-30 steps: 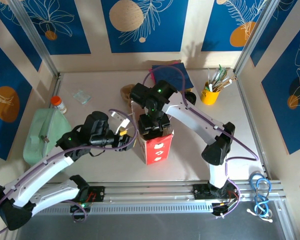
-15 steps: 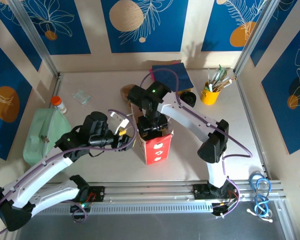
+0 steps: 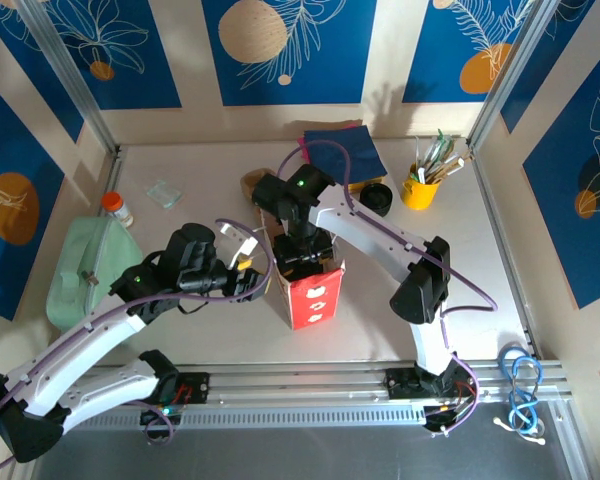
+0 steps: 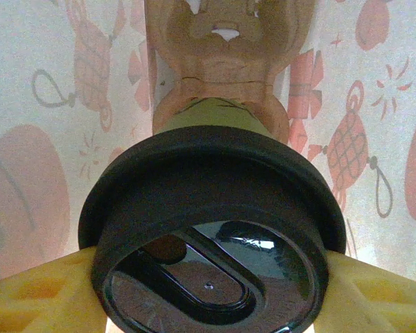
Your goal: Pack the takeout coffee
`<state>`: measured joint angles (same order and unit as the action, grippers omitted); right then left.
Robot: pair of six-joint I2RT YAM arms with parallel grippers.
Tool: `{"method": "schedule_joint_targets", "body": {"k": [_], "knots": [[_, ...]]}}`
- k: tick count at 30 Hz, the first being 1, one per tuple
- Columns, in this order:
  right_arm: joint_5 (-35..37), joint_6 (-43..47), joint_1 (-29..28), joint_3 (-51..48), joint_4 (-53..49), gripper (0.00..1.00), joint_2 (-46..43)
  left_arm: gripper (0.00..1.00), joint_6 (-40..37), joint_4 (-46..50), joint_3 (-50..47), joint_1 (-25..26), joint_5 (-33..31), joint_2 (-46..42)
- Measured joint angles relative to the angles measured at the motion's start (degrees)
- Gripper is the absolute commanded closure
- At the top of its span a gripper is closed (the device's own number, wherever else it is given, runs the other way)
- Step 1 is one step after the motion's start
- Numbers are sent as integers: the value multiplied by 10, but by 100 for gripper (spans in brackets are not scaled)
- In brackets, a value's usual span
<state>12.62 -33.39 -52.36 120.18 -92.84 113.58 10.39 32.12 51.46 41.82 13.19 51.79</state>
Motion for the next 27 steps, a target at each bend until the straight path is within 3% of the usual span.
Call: {"method": "schedule_joint_targets", "body": {"k": [27], "knots": [[0,-42,-14,-30,0,46,-17,31,0,0,-2,0,-10,0]]}}
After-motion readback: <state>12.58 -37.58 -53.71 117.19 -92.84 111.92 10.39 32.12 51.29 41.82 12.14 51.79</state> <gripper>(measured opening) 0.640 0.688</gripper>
